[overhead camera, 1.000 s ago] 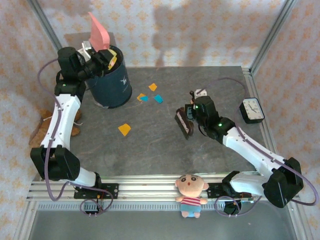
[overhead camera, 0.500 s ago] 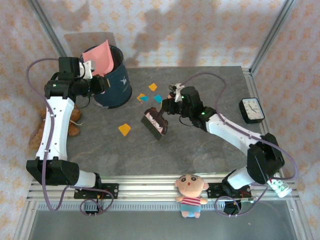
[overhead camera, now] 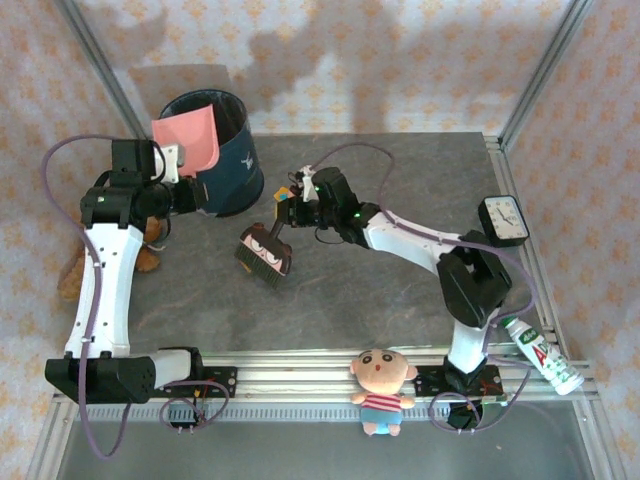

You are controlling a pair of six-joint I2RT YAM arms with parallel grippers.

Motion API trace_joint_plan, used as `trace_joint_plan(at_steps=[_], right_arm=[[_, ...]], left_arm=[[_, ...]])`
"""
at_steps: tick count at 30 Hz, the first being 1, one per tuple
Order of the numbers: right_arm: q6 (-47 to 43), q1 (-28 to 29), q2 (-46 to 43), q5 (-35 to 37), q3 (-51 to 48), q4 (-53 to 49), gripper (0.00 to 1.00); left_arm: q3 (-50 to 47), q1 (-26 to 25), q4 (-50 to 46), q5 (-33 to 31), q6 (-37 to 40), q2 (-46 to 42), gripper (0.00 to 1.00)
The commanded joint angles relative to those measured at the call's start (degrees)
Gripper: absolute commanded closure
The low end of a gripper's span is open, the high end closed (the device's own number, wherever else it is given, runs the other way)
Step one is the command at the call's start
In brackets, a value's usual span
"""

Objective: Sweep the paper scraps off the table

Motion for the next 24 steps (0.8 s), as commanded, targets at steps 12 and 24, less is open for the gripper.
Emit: trace_joint_plan(at_steps=[12, 24], right_arm=[[0.8, -0.5, 6.1, 10.9, 4.6, -2.9, 1.0], [-3.1, -4.1, -2.2, 29.2, -2.8, -13.8, 1.0]], left_arm=[[-4.0, -0.8, -1.6, 0.4, 3.3, -3.3, 1.0], [-5.8, -7.0, 0.0, -0.2, 2.7, -2.8, 1.0]])
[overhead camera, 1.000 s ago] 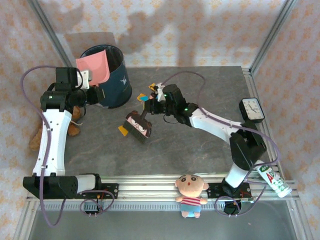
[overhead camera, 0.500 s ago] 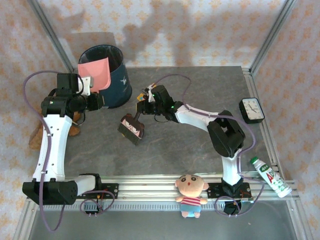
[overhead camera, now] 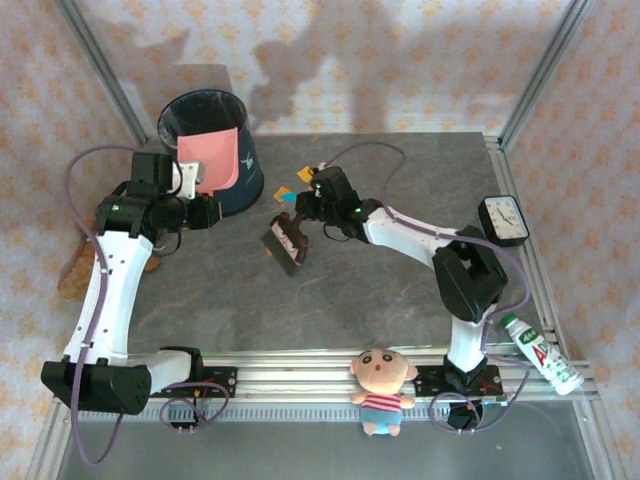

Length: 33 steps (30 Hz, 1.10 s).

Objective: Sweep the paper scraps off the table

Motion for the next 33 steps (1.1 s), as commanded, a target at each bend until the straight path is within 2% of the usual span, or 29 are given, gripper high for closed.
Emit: trace_joint_plan(at_steps=[1, 8, 13, 23, 28, 33], right_arm=[[-4.3, -2.0, -3.2, 11.5, -3.9, -7.2, 1.0], [-4.6, -3.4, -9.5, 23.3, -8.6, -10.6, 1.0], [-3.1, -3.4, -13.2, 25.8, -10.4, -9.7, 1.0], [0.0, -3.8, -19.8, 20.5, -9.8, -3.7, 1.0], [2.5, -5.4, -19.0, 16.6, -8.1, -0.9, 1.0], [7.0, -7.3, -15.5, 11.6, -6.9, 6.8, 1.0]], left_arm=[[-0.5, -1.8, 1.0, -0.6, 0.5, -0.4, 1.0], [-1.6, -4.6, 2.0, -1.4, -0.6, -0.2, 1.0], [-1.7, -5.1, 2.1, -1.8, -0.8, 0.3, 1.0], [-1.5, -5.4, 1.7, -2.4, -0.2, 0.4, 1.0], [-1.4, -5.5, 1.6, -2.4, 0.2, 0.7, 1.0], [-1.5, -5.5, 2.1, -2.1, 0.2, 0.5, 1.0]])
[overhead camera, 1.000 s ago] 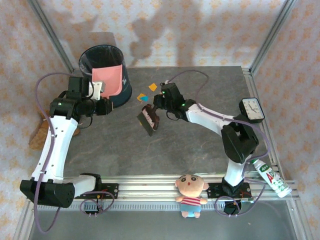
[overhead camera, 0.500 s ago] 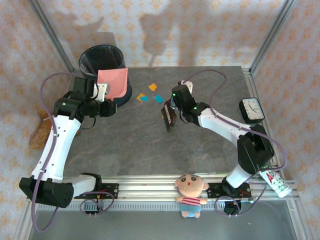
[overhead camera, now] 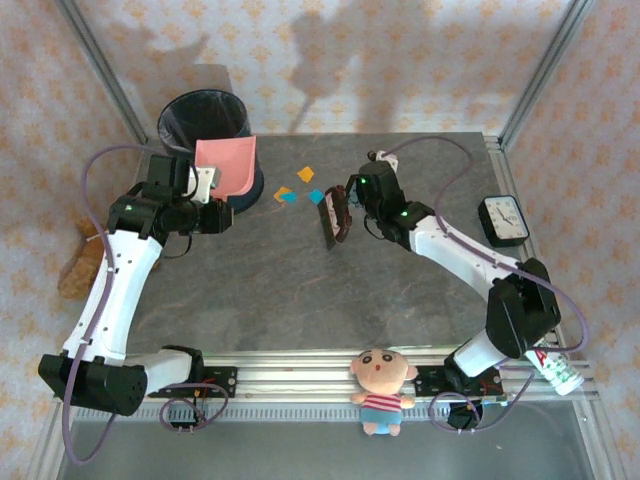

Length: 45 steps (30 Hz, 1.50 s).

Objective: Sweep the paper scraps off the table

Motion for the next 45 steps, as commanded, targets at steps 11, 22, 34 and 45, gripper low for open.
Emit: trace_joint_plan(at_steps=[11, 22, 34, 45], right_arm=[[17.2, -1.7, 19.4, -3.4, 14.4, 22.2, 1.0], [28.3, -1.6, 34.7, 1.2, 27.1, 22.4, 1.0], [28.7, -1.7, 43.6, 7.9, 39.3, 8.1, 1.0], [26.7, -1.8, 41.1, 11.7, 35.4, 0.8, 1.0]], left_arm=[[-0.7, -0.5, 0.0, -0.3, 1.7, 0.3, 1.0], [-0.7, -0.6, -1.2, -0.4, 1.9, 0.0, 1.0], [-1.0, -0.7, -1.8, -0.2, 1.8, 0.0, 1.0], [-1.5, -0.8, -1.6, 0.0, 1.5, -0.1, 1.0]])
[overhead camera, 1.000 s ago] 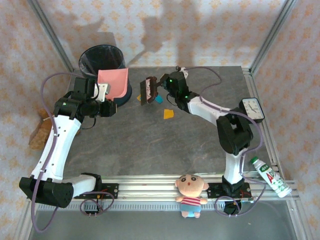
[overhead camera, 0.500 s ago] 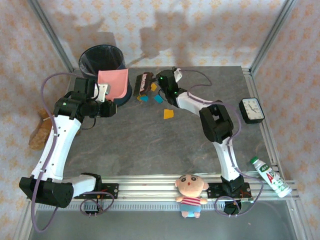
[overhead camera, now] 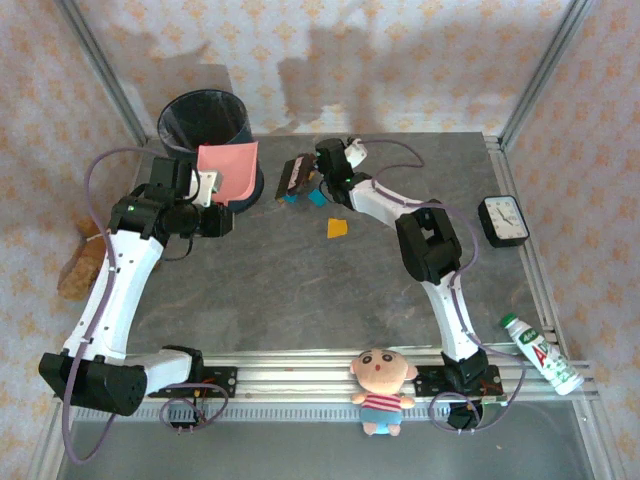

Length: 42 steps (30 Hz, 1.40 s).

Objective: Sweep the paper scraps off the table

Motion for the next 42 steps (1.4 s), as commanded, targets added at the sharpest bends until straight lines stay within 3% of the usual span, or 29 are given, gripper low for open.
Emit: trace_joint_plan(at_steps=[1, 19, 30, 42], right_arm=[[-1.7, -0.4, -3.3, 5.7, -2.7, -5.8, 1.0], [-5.9, -3.3, -25.0, 11.6, -31.7, -5.8, 1.0], [-10.2, -3.5, -33.9, 15.8, -40.2, -8.2, 1.0], [-19.6, -3.6, -36.8, 1.5, -36.5, 2.8, 1.0]], left_arm=[[-0.5, -0.6, -0.5, 0.1, 1.2, -0.2, 1.0], [-3.5, -4.4, 0.4, 0.0, -0.2, -0.4, 1.0], [-4.2, -7.4, 0.0, -0.7, -0.2, 1.6, 1.0], [-6.8, -13.2, -2.3, -4.4, 3.7, 4.5, 1.0]])
